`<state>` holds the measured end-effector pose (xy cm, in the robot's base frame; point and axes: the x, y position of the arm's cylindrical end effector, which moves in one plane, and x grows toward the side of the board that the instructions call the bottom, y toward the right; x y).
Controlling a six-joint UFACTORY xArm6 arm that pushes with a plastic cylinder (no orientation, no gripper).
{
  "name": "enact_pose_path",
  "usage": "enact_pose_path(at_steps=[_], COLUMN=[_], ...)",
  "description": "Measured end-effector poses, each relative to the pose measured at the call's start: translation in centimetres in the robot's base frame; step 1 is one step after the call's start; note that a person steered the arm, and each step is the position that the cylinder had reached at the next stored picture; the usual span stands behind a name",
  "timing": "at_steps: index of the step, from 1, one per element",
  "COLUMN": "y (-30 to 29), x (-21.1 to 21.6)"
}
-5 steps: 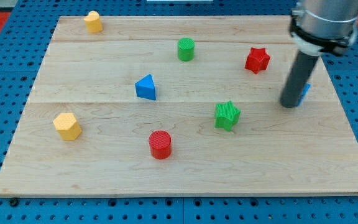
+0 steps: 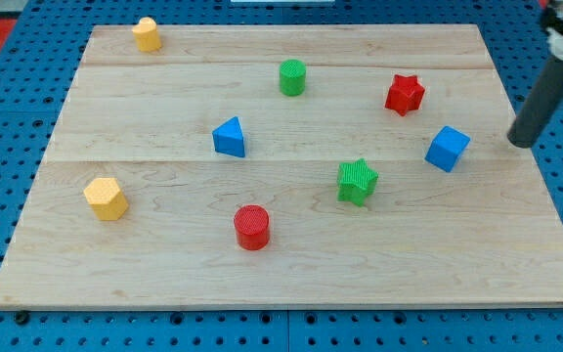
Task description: Move the bleu cube to the bottom right of the green circle
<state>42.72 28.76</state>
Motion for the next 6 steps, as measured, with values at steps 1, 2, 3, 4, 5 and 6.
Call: enact_pose_path(at_steps=[1,2,3,4,5,6], y=[-4.2,-11.5,-17.2,-9.3,-9.2,-16.1], x=[2.3,1.2,0.7,0.6,-1.4,-1.8])
